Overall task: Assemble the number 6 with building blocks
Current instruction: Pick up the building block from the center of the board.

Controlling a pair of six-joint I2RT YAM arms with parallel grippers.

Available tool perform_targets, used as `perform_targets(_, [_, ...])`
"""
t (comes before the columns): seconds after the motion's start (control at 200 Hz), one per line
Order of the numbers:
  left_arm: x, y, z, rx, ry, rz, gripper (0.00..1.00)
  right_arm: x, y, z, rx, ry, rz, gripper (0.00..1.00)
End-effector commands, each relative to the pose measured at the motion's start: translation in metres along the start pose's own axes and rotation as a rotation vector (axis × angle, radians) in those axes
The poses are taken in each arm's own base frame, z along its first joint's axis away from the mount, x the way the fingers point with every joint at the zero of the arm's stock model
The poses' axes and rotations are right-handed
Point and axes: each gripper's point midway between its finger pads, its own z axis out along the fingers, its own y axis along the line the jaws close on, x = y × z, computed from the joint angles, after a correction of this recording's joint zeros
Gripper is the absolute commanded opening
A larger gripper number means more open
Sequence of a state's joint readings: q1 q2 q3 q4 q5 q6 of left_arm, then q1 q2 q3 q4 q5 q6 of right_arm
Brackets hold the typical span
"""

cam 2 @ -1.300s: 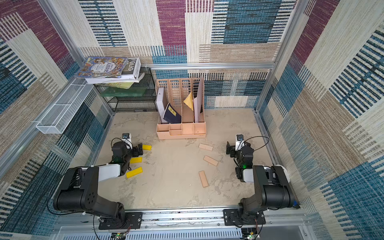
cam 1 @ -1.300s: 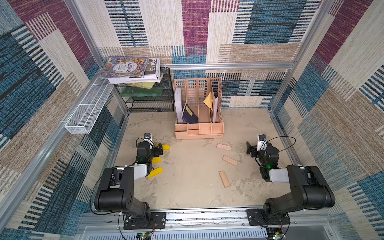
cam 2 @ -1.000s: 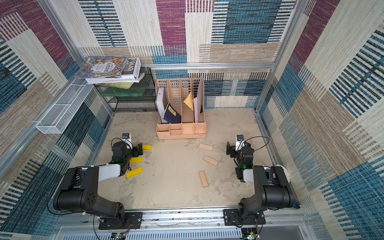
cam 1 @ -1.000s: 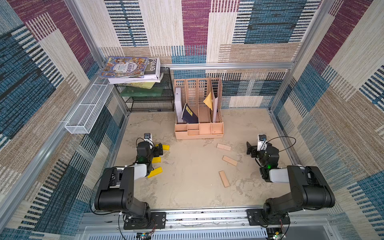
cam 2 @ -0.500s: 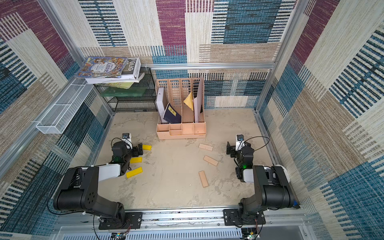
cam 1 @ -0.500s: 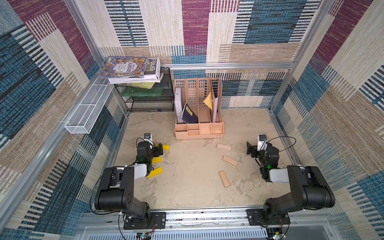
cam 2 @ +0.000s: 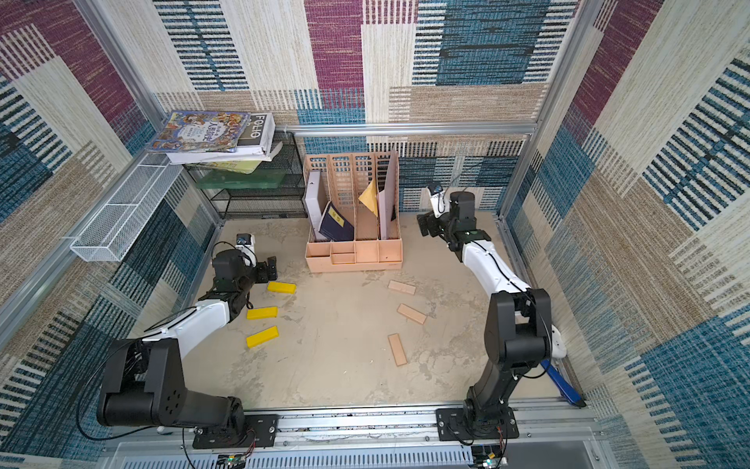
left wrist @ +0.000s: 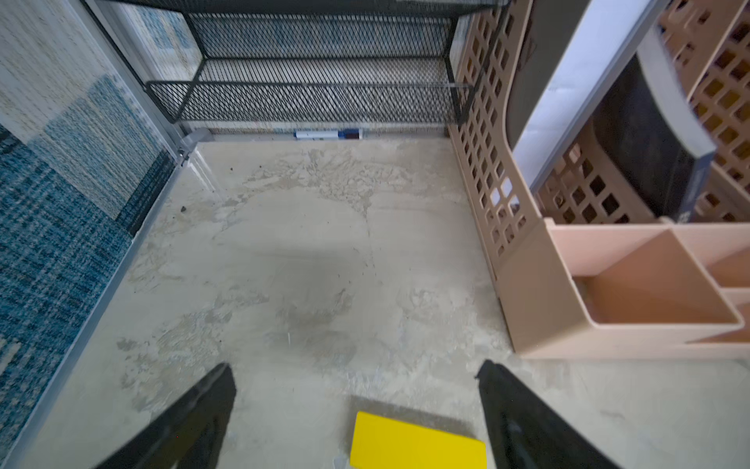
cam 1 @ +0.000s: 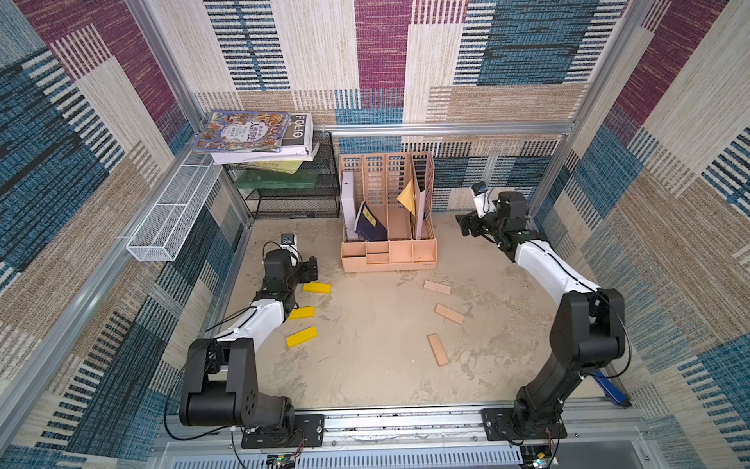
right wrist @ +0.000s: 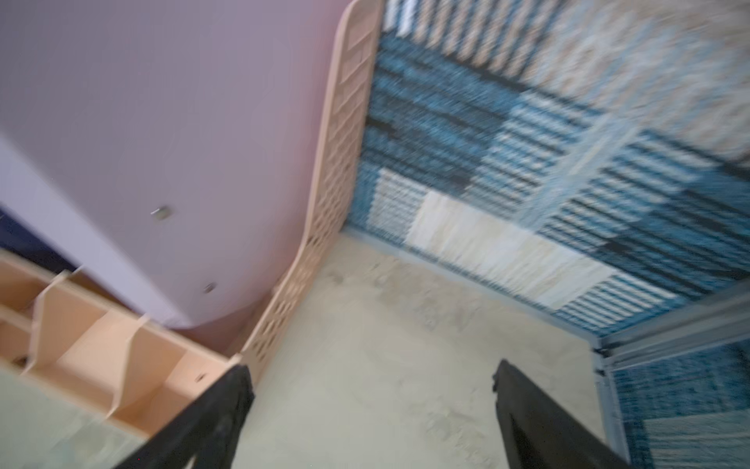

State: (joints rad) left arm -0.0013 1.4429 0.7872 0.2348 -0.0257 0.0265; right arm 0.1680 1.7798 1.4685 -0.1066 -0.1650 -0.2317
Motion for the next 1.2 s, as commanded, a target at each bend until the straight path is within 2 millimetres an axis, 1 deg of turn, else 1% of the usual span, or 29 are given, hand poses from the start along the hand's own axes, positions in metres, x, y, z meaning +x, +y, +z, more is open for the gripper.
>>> perform_targets(0.0, [0.027,-0.015,-0.005,0.077,0.153,0.082,0.86,0.074,0.09,-0.007,-0.307,0.334,-0.099,0.9])
perform_targets(0.04, [0.031,-0.022,-0.008,0.099,0.178,0.139,0.87,0.083,0.107,-0.011,-0.331,0.363,-0.136,0.87])
perform_targets(0.075, [0.034,-0.026,-0.011,0.112,0.204,0.19,0.88,0.091,0.117,-0.014,-0.338,0.395,-0.162,0.81])
perform_targets(0.15, [0.037,-0.032,-0.018,0.126,0.239,0.263,0.91,0.112,0.131,-0.021,-0.349,0.483,-0.201,0.8])
perform_targets(0.245, [0.04,-0.035,-0.019,0.138,0.241,0.28,0.9,0.131,0.129,-0.028,-0.331,0.531,-0.226,0.78])
perform_targets(0.391, [0.041,-0.041,-0.014,0.161,0.257,0.268,0.9,0.147,0.12,-0.029,-0.299,0.58,-0.245,0.77])
perform_targets(0.476, [0.04,-0.044,-0.012,0.167,0.25,0.272,0.89,0.159,0.121,-0.029,-0.316,0.61,-0.264,0.79])
perform_targets(0.536, [0.04,-0.044,-0.011,0.168,0.254,0.278,0.87,0.166,0.124,-0.028,-0.33,0.627,-0.269,0.77])
perform_targets(0.611, [0.039,-0.043,-0.012,0.166,0.251,0.278,0.85,0.173,0.126,-0.026,-0.343,0.644,-0.265,0.75])
perform_targets(0.651, [0.039,-0.043,-0.012,0.165,0.249,0.277,0.84,0.177,0.129,-0.025,-0.36,0.657,-0.265,0.71])
perform_targets(0.691, [0.04,-0.043,-0.013,0.166,0.249,0.274,0.83,0.182,0.132,-0.024,-0.37,0.67,-0.263,0.69])
perform_targets(0.741, [0.04,-0.044,-0.013,0.164,0.248,0.272,0.83,0.188,0.135,-0.022,-0.379,0.682,-0.263,0.7])
perform_targets(0.812, [0.041,-0.043,-0.014,0.161,0.248,0.27,0.82,0.192,0.139,-0.02,-0.387,0.689,-0.263,0.74])
perform_targets(0.982, [0.045,-0.042,-0.015,0.158,0.253,0.27,0.78,0.197,0.142,-0.01,-0.397,0.686,-0.262,0.74])
perform_targets(1.197, [0.046,-0.041,-0.015,0.15,0.251,0.261,0.77,0.205,0.146,0.002,-0.411,0.688,-0.258,0.72])
